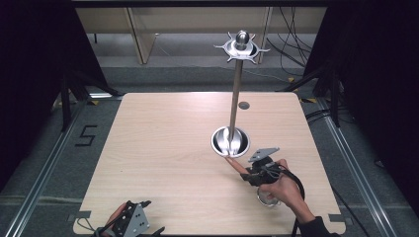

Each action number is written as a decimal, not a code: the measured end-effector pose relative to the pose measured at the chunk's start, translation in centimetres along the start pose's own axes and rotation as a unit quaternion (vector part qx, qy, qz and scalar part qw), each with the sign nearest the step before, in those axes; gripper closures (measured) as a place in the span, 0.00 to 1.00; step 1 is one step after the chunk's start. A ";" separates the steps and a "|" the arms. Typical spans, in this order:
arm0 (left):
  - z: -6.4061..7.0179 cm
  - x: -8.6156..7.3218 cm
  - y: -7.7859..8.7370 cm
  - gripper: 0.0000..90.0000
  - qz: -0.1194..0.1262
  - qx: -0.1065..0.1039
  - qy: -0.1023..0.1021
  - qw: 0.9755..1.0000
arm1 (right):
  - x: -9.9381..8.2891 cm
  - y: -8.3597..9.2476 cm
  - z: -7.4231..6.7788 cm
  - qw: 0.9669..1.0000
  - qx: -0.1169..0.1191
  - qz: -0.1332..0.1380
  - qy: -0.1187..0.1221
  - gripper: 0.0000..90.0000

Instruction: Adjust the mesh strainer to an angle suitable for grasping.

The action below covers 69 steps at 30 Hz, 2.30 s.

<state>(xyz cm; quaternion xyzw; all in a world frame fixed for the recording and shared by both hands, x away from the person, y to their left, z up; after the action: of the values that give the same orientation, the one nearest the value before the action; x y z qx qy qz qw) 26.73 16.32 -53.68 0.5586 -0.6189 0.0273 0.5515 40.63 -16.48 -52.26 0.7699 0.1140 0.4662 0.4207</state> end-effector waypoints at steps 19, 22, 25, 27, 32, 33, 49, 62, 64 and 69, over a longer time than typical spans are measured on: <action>-0.1 0.0 0.1 0.17 -0.005 0.000 -0.005 1.000 | 0.7 3.6 0.6 0.994 0.048 0.097 -0.030 0.79; 0.0 0.0 0.0 0.17 0.000 0.001 -0.002 1.000 | 0.9 4.1 0.4 0.991 0.061 0.113 -0.033 0.79; 0.0 0.0 0.0 0.17 0.001 0.002 -0.001 1.000 | 1.4 4.8 0.2 0.987 0.073 0.139 -0.043 0.79; 0.0 0.0 0.0 0.17 0.000 0.002 -0.002 1.000 | 1.7 5.3 0.5 0.986 0.068 0.147 -0.032 0.79; 0.0 0.0 0.0 0.17 0.001 0.002 0.000 1.000 | 2.4 6.4 0.6 0.980 0.073 0.183 -0.034 0.79; 0.0 0.0 0.0 0.17 0.001 0.002 -0.001 1.000 | 2.5 6.6 0.3 0.978 0.076 0.186 -0.050 0.79; 0.0 -0.1 -0.1 0.17 -0.003 0.002 0.002 1.000 | 7.0 11.0 0.5 0.963 0.068 0.259 -0.012 0.79; -0.2 0.0 -0.2 0.17 0.000 0.004 -0.004 1.000 | 11.2 14.4 0.4 0.947 0.061 0.316 0.019 0.79; -0.2 0.0 -0.2 0.17 0.000 0.004 -0.004 1.000 | 11.6 14.8 0.5 0.946 0.060 0.317 0.023 0.79; -0.2 0.0 -0.2 0.17 -0.001 0.003 -0.004 1.000 | 12.4 15.4 0.2 0.944 0.062 0.322 0.020 0.79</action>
<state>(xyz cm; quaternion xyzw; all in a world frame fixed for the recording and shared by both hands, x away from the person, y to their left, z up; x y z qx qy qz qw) 26.97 16.39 -53.76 0.5609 -0.6205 0.0270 0.5474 44.20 -19.07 -33.00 0.7805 -0.1029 0.5844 0.1967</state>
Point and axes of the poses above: each handheld gripper's, and its own axes: y roughly backward along the jaws, x roughly out of its top, z roughly to its right, the point moved 7 cm from there along -y, roughly forward along the jaws, and after that the axes turned 13 degrees about x, right-handed, at the moved point
